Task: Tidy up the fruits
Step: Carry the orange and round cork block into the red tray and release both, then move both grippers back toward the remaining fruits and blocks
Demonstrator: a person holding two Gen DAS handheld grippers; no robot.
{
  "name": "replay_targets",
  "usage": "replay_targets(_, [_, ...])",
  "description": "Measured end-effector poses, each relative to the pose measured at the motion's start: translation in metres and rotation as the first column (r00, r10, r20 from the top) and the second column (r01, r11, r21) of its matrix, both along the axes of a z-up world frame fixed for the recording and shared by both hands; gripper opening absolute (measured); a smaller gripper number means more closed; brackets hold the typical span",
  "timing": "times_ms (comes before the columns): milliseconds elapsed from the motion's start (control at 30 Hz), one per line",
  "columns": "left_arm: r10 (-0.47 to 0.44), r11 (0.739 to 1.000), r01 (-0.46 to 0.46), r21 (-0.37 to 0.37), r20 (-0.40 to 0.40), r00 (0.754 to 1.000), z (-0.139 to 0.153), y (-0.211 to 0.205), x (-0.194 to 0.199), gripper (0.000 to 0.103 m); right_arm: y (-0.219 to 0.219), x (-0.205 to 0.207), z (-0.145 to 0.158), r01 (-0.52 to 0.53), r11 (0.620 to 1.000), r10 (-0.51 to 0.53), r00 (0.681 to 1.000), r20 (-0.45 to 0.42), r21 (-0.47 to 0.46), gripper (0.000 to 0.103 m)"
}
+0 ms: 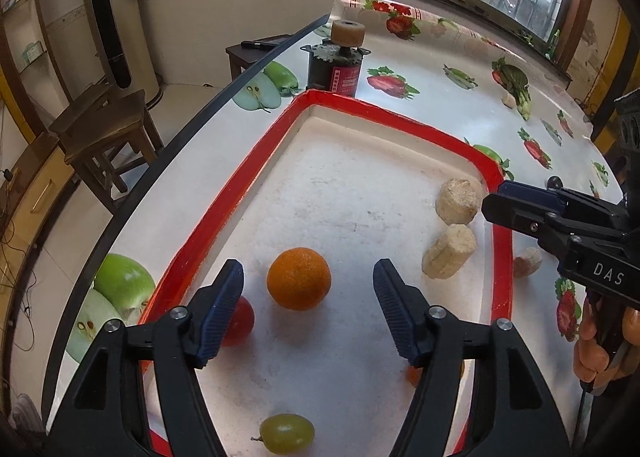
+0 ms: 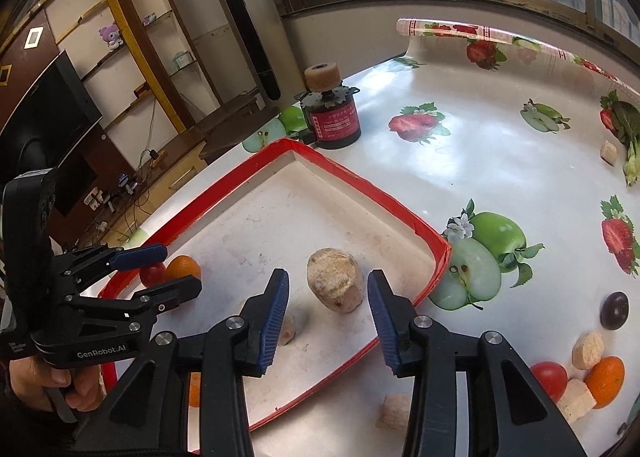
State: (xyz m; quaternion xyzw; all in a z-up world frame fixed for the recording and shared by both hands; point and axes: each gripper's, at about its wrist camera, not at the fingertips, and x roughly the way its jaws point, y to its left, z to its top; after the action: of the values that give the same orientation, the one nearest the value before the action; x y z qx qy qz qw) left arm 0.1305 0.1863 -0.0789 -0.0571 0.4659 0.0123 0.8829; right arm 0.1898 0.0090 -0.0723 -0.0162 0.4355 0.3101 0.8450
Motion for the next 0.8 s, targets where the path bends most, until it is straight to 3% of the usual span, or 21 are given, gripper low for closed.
replay_targets(267, [0.045,0.999,-0.045,-0.003,0.044,0.998,0.009,-0.008,-0.021,0.073,-0.01,-0.022,0.011,-0.019,1.0,0.019,1.0,0.014,0.004,0.044])
replay_targets(400, [0.055,0.998,-0.055,-0.001,0.071,0.996,0.016,-0.011,-0.031,0.073,-0.018,-0.036,0.016,-0.02,1.0,0.02,1.0,0.022,0.009,0.057])
replay_targets(500, [0.057,0.998,-0.058,0.008,0.085,0.995,0.02,-0.016,-0.036,0.079,-0.028,-0.048,0.02,-0.015,1.0,0.015,0.999,0.034,0.022,0.057])
replay_targets(800, [0.058,0.998,-0.061,0.016,0.117,0.991,0.031,-0.031,-0.055,0.079,-0.058,-0.071,0.026,0.016,1.0,-0.017,0.999,0.049,0.022,0.057])
